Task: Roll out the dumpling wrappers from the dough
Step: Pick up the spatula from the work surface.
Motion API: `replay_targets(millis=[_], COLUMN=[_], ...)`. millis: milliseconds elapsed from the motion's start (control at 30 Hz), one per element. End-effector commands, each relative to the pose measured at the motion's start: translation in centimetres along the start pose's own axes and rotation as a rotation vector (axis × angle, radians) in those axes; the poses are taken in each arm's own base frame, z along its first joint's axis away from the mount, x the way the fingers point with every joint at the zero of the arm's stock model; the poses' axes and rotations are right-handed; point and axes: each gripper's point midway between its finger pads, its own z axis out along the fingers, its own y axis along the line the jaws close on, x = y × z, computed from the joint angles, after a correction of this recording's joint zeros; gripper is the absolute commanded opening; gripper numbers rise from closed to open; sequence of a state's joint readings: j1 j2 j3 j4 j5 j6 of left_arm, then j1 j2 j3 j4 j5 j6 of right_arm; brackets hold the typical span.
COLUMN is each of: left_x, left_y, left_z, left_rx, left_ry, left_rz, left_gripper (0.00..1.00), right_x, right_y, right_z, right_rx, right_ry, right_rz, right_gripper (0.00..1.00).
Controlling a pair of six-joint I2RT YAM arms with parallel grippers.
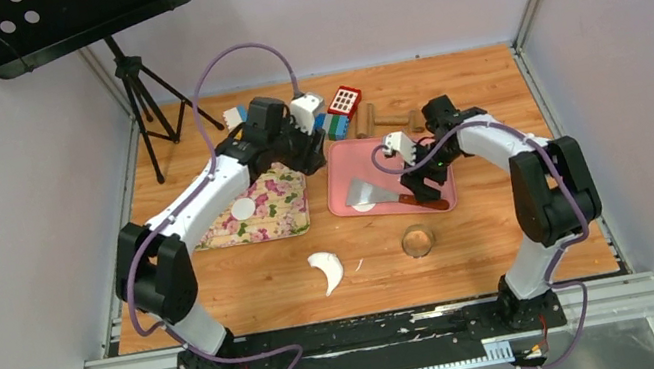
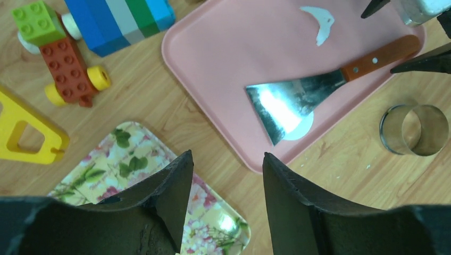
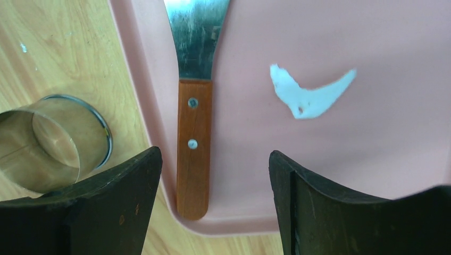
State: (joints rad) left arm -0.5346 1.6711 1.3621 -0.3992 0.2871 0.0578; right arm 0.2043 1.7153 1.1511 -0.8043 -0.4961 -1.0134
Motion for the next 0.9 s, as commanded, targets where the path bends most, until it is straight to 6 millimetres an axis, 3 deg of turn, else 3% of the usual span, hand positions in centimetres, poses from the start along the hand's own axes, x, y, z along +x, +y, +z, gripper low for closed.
replay_targets(millis=[0, 167, 267, 400, 500, 533, 567, 667, 867], left_x=[1.5, 1.3, 1.3, 1.6, 1.6, 1.5, 1.3, 0.6, -2.3], left_y=[1.2, 2.6, 2.7, 2.5, 2.5, 2.5, 2.4, 2.3, 1.3], left_z=[-1.2, -2.5, -2.5, -2.3, -2.3, -2.3, -2.4, -2.7, -3.8], left_rx=[0.027, 0.010, 0.009, 0.022, 0.025, 0.024, 0.026, 0.035, 0.091], left_ry=[0.006, -0.018, -0.028, -0.025, -0.025, -0.027, -0.032, -0.051, -0.122], left_rz=[-0.030, -0.055, -0.059, -0.067, -0.065, -0.065, -0.061, -0.052, -0.039], left_gripper=[0.59, 0.59, 0.59, 0.59, 0.59, 0.59, 0.59, 0.59, 0.60], right_x=[-0.5, 0.2, 0.6, 1.2, 1.7, 1.6, 1.3, -1.0, -6.6], right_y=[-0.8, -1.3, -1.7, -1.5, -1.2, -1.2, -1.3, -1.3, -1.3], right_z=[1.8, 3.6, 4.2, 4.7, 4.8, 4.5, 4.1, 1.9, -4.4], right_rx=[0.032, 0.064, 0.080, 0.061, 0.033, 0.035, 0.043, 0.077, 0.193], right_ry=[0.038, 0.123, 0.157, 0.199, 0.232, 0.235, 0.228, 0.156, -0.014], right_rz=[-0.037, -0.032, -0.018, -0.009, 0.007, 0.008, 0.008, -0.024, -0.116], right_gripper=[0.74, 0.71, 0.64, 0.40, 0.11, 0.02, 0.00, 0.00, 0.00])
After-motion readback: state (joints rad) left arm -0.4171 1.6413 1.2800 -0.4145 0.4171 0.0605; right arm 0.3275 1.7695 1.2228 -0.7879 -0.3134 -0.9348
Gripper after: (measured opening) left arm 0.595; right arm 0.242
